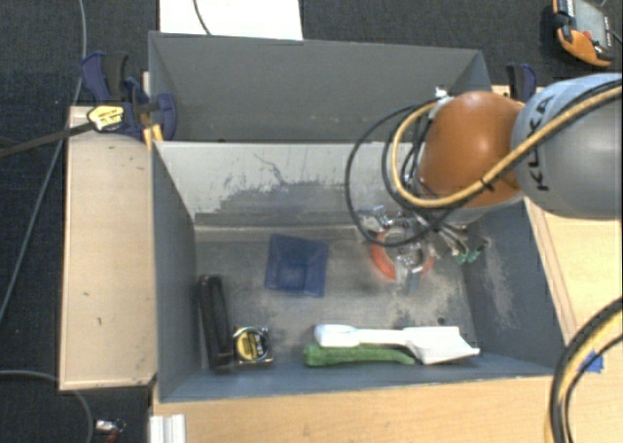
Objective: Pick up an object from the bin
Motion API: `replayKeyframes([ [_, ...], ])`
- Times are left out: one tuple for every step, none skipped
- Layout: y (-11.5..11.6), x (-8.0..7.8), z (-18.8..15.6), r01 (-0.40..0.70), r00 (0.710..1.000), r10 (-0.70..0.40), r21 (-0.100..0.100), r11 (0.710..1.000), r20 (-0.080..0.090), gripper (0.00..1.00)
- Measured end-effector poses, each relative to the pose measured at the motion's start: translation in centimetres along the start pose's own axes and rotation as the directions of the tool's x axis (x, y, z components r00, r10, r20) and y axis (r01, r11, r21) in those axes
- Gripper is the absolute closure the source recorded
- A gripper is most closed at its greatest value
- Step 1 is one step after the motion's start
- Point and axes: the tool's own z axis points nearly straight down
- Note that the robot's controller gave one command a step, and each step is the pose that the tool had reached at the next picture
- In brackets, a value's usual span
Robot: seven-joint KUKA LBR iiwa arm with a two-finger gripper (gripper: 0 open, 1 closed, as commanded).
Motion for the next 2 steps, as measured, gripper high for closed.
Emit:
replayKeyframes([
  [1.7,-1.8,-6.1,0.31,0.951,-0.31,0.001,0.951,0.003,0.0],
  [-1.5,-1.2,-1.6,0.032,0.999,-0.032,0.004,0.999,0.0,0.0],
])
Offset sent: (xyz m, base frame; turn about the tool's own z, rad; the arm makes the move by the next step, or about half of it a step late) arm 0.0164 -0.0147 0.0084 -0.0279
